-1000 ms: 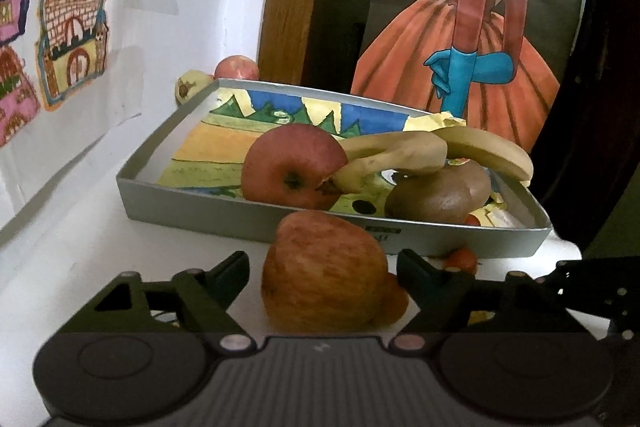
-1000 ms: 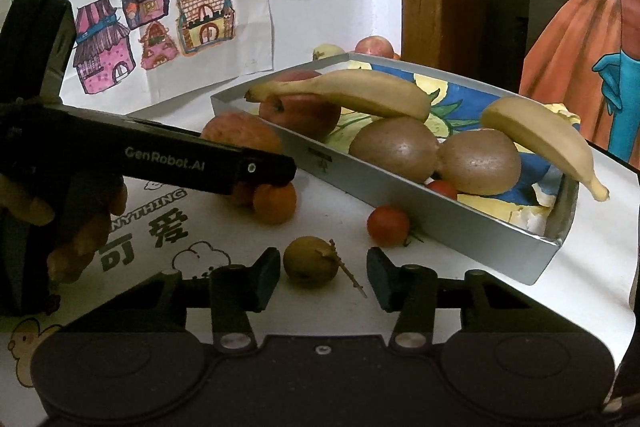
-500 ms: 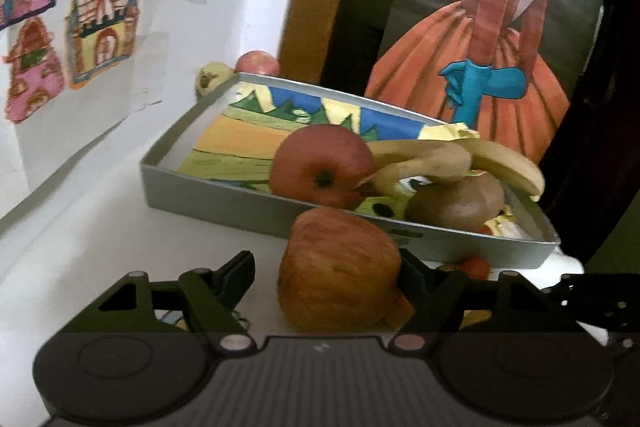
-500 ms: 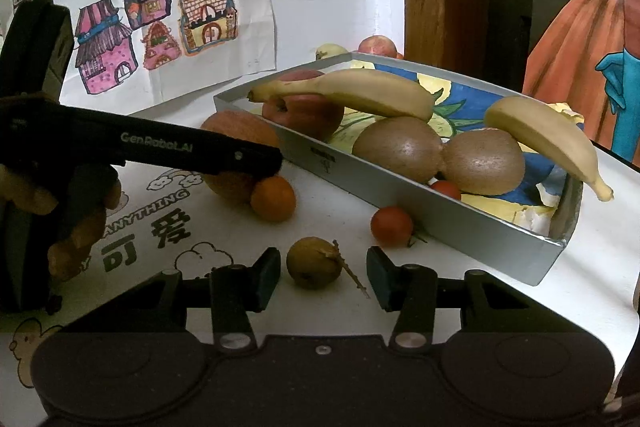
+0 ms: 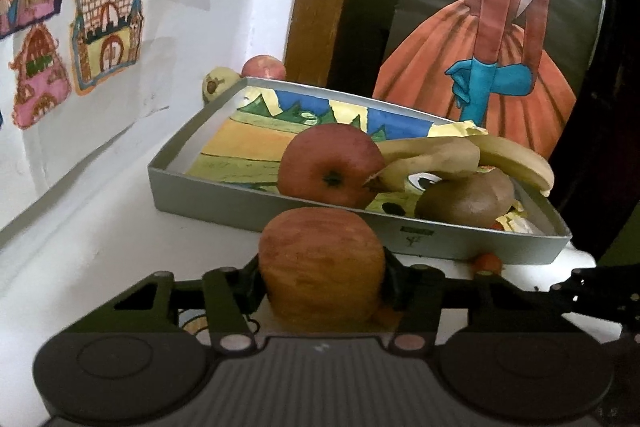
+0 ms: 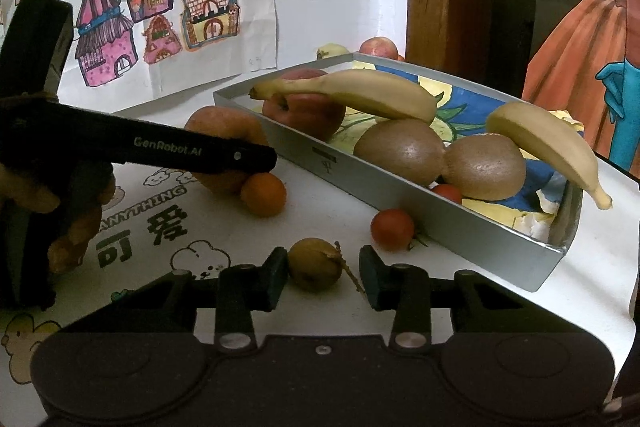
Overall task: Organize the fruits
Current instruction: 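Move the left tool to the large red apple while the right tool approaches the small brown fruit, then close the left tool on the apple while the right tool grips the brown fruit, then carry the apple with the left tool over the tray while the right tool carries the brown fruit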
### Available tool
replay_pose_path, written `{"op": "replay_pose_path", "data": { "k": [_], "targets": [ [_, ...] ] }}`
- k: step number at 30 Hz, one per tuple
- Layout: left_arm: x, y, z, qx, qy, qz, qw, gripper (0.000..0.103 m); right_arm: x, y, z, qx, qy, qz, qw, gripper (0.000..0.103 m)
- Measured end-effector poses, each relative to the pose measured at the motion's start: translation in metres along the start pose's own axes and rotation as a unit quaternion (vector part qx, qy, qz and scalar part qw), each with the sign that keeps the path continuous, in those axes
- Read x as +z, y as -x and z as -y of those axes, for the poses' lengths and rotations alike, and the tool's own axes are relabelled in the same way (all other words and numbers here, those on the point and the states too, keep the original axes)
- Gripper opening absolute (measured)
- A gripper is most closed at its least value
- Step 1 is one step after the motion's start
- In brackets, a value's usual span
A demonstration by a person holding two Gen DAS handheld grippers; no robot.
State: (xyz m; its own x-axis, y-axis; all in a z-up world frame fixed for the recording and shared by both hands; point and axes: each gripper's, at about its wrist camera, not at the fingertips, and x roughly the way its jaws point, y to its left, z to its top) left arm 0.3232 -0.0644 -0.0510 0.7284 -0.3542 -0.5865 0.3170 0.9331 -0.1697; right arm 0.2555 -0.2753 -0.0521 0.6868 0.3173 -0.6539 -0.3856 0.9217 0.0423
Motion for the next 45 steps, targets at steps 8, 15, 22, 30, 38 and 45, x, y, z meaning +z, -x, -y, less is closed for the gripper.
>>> {"op": "replay_pose_path", "data": {
  "k": [8,15,22,30,38,45],
  "targets": [
    [-0.002,0.005,0.0,0.014,0.009,0.001,0.9999,0.059,0.0,0.001,0.0,-0.002,0.002,0.002,1.0,0.036],
    [-0.005,0.013,-0.001,0.008,0.03,-0.006,0.9995,0.059,0.0,0.005,0.001,0.001,-0.001,0.008,1.0,0.033],
    [-0.001,0.033,0.006,0.001,0.037,0.022,0.9991,0.059,-0.001,0.015,0.003,0.004,-0.013,0.02,1.0,0.033],
    [0.016,0.055,0.027,-0.013,0.028,0.054,0.9981,0.059,0.001,0.036,0.014,-0.001,-0.025,0.046,0.999,0.033],
    [0.039,0.049,0.056,-0.033,0.032,0.083,0.9955,0.059,0.008,0.054,0.044,-0.04,-0.039,0.081,0.995,0.033],
    [0.053,0.017,0.085,-0.048,0.024,0.084,0.9951,0.059,0.011,0.047,0.069,-0.084,-0.026,0.096,0.991,0.033]
  ]
}}
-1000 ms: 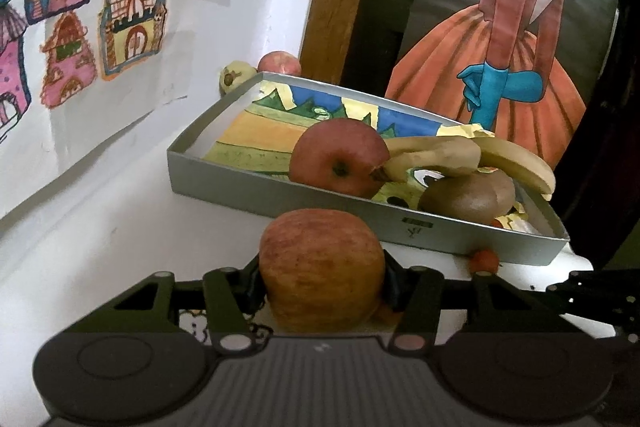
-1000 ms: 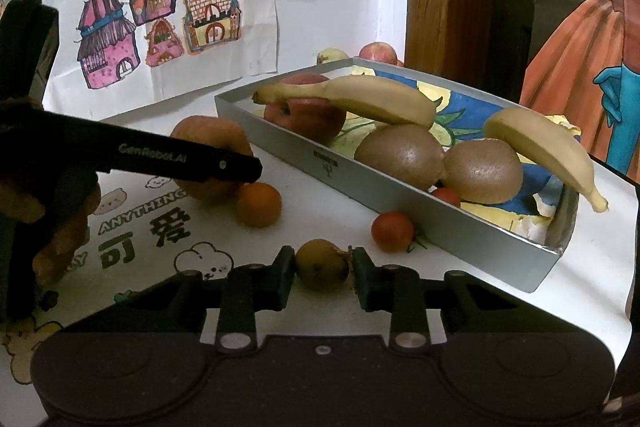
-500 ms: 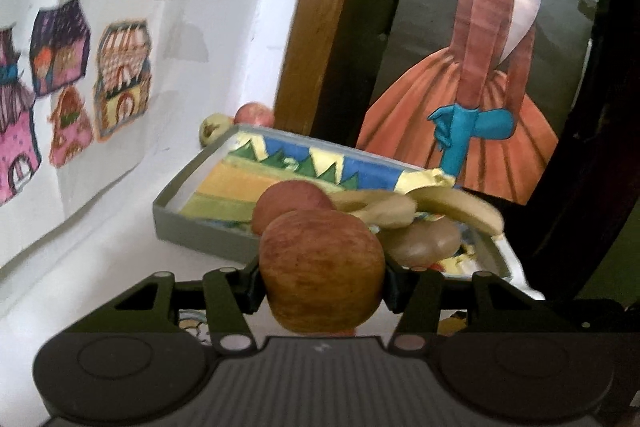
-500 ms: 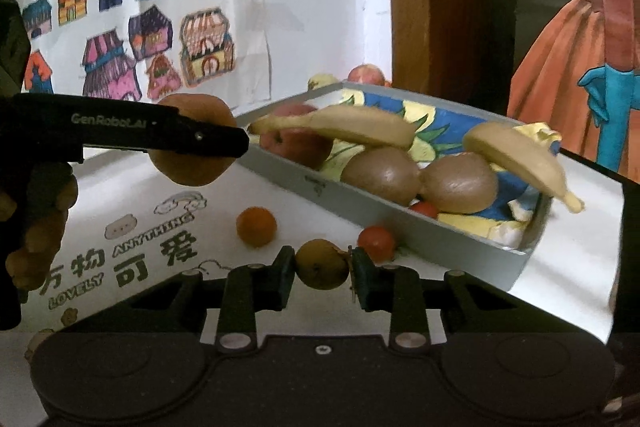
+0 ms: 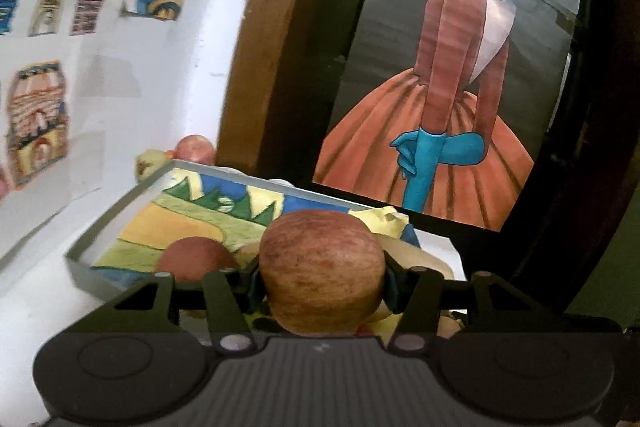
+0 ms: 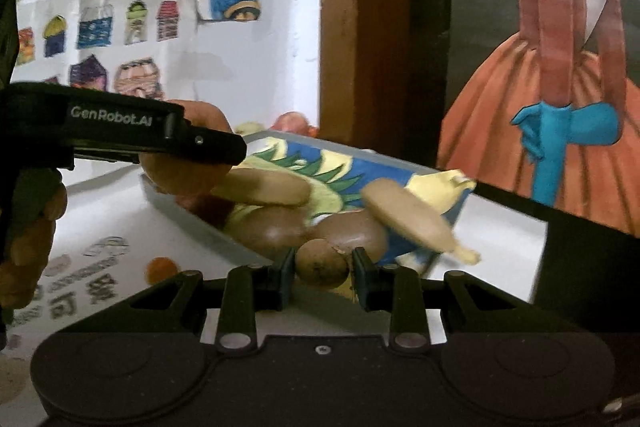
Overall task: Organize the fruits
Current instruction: 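Carry the apple with the left tool over the tray while the right tool carries the brown fruit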
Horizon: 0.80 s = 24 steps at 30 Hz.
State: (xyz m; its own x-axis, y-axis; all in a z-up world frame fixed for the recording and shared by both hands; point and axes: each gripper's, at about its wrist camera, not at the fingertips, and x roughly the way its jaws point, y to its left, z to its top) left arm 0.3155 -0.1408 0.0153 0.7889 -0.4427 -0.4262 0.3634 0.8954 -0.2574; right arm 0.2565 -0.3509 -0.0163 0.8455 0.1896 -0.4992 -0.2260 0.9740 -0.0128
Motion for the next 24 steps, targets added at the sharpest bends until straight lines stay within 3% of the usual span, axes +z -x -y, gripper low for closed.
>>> {"op": "replay_pose_path", "data": {
  "k": [8,24],
  "targets": [
    [-0.003,-0.028,0.025,-0.004,-0.032,0.015,0.9993,0.059,-0.008,-0.021,0.014,-0.003,-0.007,-0.009,1.0,0.033],
    [0.006,-0.091,0.045,0.002,-0.042,-0.012,0.999,0.059,-0.012,-0.038,0.022,-0.002,-0.014,-0.012,1.0,0.033]
  ]
}}
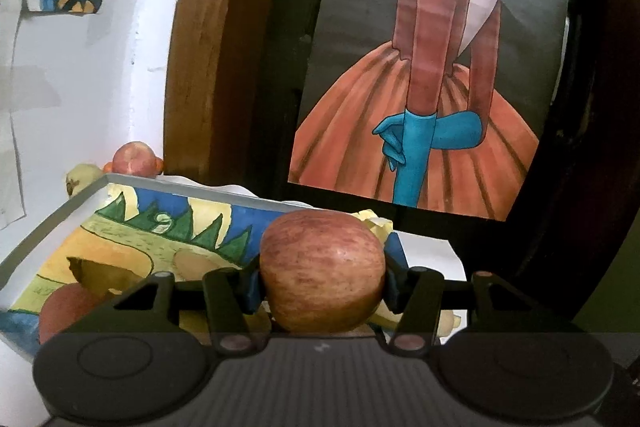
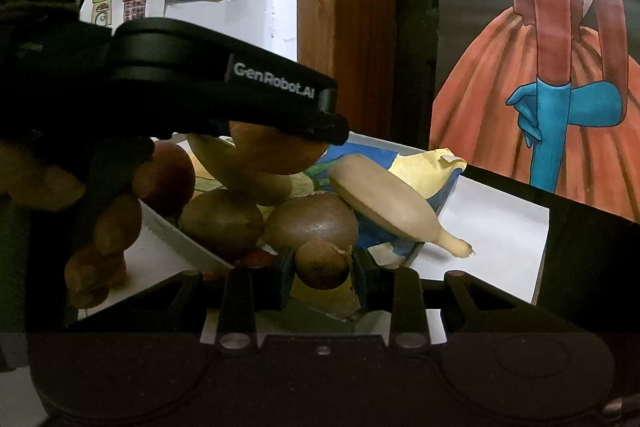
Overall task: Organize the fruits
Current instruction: 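Carry the apple with the left tool over the tray while the right tool carries the brown fruit, then lower the apple into the tray and open the left tool while the right tool releases the brown fruit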
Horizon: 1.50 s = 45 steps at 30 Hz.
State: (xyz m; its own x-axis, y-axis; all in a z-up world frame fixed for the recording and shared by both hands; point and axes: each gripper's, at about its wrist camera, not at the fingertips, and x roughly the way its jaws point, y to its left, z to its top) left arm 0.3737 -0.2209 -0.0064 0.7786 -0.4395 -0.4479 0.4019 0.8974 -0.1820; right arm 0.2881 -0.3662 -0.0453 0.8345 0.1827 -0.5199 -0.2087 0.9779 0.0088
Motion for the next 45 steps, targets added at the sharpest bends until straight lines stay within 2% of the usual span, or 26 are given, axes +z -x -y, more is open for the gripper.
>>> {"op": "replay_pose_path", "data": {
  "k": [12,15,18,27,32,38,41,45],
  "targets": [
    [-0.006,-0.017,-0.011,0.038,0.012,-0.027,0.9988,0.06,0.001,-0.005,0.0,0.0,-0.005,-0.002,1.0,0.035],
    [-0.006,-0.015,-0.012,0.035,0.014,-0.022,0.9991,0.06,0.0,-0.005,0.0,-0.002,-0.005,-0.001,1.0,0.035],
    [-0.003,-0.01,-0.011,0.03,0.018,-0.015,0.9993,0.071,0.0,-0.004,0.0,-0.003,-0.008,0.001,1.0,0.038],
    [0.001,0.016,-0.005,0.016,0.018,0.009,0.9997,0.086,0.003,0.021,-0.003,-0.006,-0.02,0.019,1.0,0.064],
    [0.005,0.045,0.002,0.006,0.013,0.035,0.9993,0.097,0.006,0.048,-0.004,-0.017,-0.03,0.04,0.999,0.081],
    [0.008,0.09,0.008,0.014,0.006,0.067,0.9976,0.102,0.011,0.086,-0.013,-0.027,-0.033,0.07,0.997,0.097],
    [0.008,0.115,0.009,0.019,0.003,0.08,0.9966,0.102,0.012,0.105,-0.021,-0.033,-0.03,0.086,0.995,0.102],
    [0.006,0.149,0.004,0.021,-0.003,0.098,0.995,0.102,0.014,0.133,-0.035,-0.044,-0.018,0.112,0.993,0.102]
  ]
}}
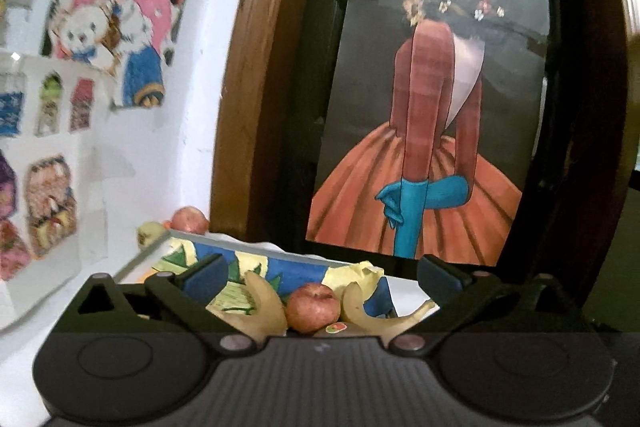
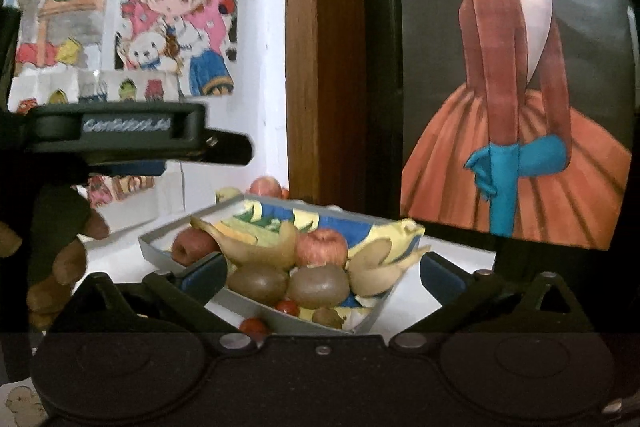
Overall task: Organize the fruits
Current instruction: 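Lower the apple into the tray and open the left tool while the right tool releases the brown fruit, then withdraw both open tools back from the tray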
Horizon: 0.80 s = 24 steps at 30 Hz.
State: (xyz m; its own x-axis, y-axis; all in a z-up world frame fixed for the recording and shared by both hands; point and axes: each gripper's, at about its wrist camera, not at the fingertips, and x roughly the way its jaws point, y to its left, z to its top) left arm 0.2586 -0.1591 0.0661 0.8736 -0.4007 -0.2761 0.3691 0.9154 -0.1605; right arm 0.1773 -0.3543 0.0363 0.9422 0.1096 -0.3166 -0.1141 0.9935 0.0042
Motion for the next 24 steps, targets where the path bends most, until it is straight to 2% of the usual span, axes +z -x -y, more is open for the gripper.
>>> {"op": "replay_pose_path", "data": {
  "k": [8,13,19,24],
  "targets": [
    [0.001,0.074,-0.025,0.019,0.006,0.031,0.9993,0.103,0.002,0.059,-0.031,-0.012,0.023,0.045,0.999,0.102],
    [-0.005,0.113,-0.04,0.033,0.001,0.037,0.9988,0.103,0.0,0.086,-0.052,-0.004,0.023,0.049,0.999,0.102],
    [-0.024,0.149,-0.054,0.049,-0.016,0.015,0.9985,0.103,-0.011,0.106,-0.079,-0.005,0.021,0.027,0.999,0.102],
    [-0.045,0.166,-0.068,0.059,-0.026,-0.026,0.9976,0.103,-0.027,0.109,-0.093,-0.004,0.007,0.002,1.0,0.102]
  ]
}}
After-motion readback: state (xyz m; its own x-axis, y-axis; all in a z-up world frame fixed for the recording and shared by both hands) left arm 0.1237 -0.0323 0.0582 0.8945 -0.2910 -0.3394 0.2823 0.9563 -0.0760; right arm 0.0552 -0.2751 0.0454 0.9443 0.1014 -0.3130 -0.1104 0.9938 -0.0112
